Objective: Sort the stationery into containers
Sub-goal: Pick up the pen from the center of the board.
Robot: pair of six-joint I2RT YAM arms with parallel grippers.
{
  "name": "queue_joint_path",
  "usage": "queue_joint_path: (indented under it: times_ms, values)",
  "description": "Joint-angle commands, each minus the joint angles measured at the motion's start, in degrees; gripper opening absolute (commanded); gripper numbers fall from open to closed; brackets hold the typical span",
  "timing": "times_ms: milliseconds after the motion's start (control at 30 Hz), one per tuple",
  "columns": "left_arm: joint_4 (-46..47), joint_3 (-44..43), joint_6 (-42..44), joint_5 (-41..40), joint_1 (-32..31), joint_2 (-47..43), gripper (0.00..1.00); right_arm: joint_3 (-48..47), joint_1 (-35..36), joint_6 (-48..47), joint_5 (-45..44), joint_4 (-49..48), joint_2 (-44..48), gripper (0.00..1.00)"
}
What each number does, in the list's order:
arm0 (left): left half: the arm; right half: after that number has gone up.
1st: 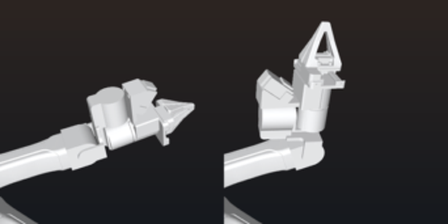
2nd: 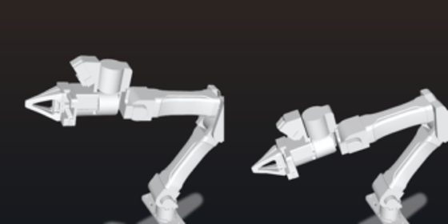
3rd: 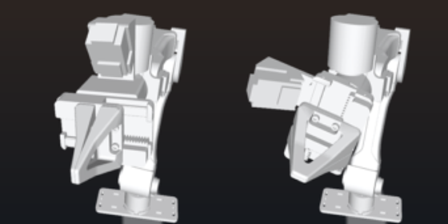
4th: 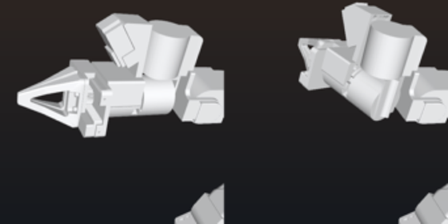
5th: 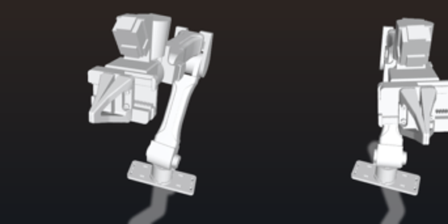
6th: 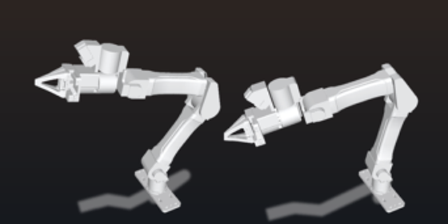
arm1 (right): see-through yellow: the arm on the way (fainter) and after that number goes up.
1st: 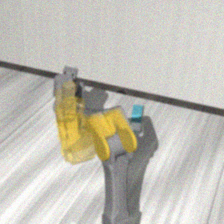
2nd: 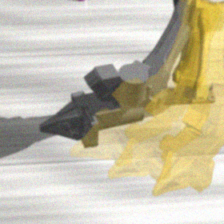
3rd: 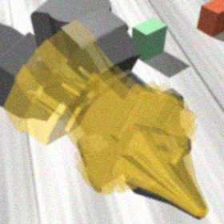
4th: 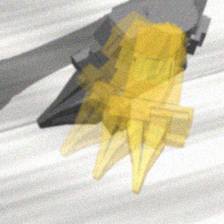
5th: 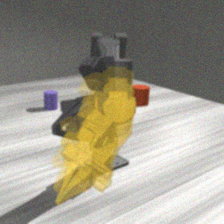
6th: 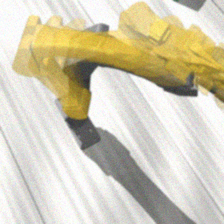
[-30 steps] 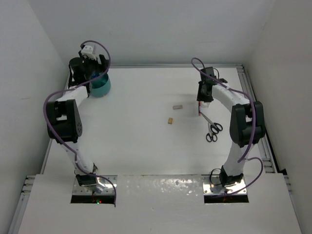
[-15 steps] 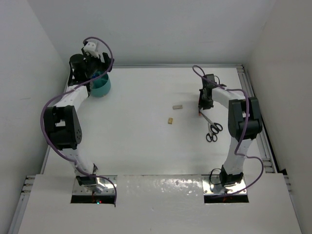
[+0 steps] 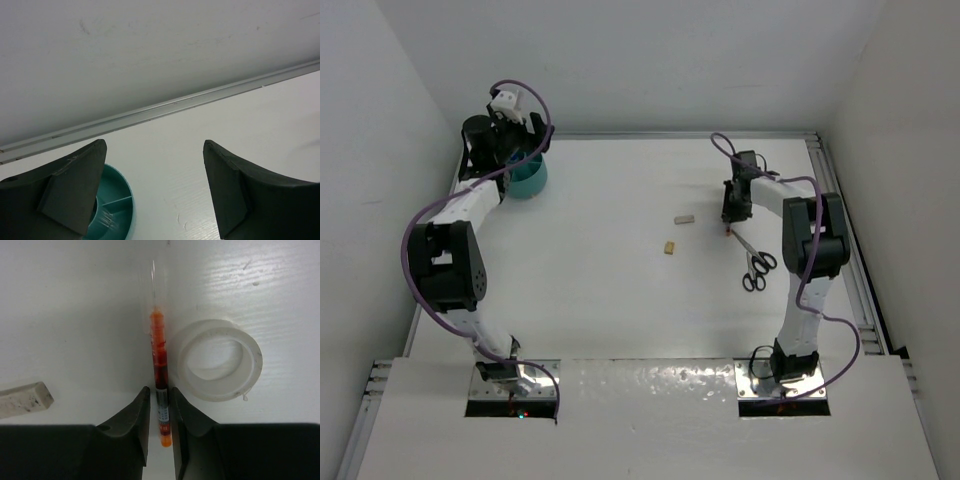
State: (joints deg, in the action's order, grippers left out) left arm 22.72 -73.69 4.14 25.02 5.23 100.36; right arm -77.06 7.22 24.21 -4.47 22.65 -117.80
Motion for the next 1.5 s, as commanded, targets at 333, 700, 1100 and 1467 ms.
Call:
queue_joint_path:
  times_ms: [333, 700, 1100, 1467]
  values:
    - [1.19, -0.22, -0.54, 4.42, 0.65, -3.76, 0.76, 0.24, 1.83, -7.50, 2.09, -4.54, 4.06, 0.00]
    - [-2.95, 5.75, -5.52, 15.32, -7.85, -8.86, 0.76, 3.05, 8.85, -10.23, 7.08, -17.55, 18.29, 0.00]
    - [11.20, 10.32, -24.61, 15.78, -16.57, -10.36, 0.80, -0.64, 21.78, -13.92, 23.98, -38.65, 19.80, 0.00]
    - [18.75, 11.99, -31.03, 11.89, -17.89, -10.09, 0.72, -0.20, 24.68, -17.26, 22.40, -39.88, 21.38, 0.00]
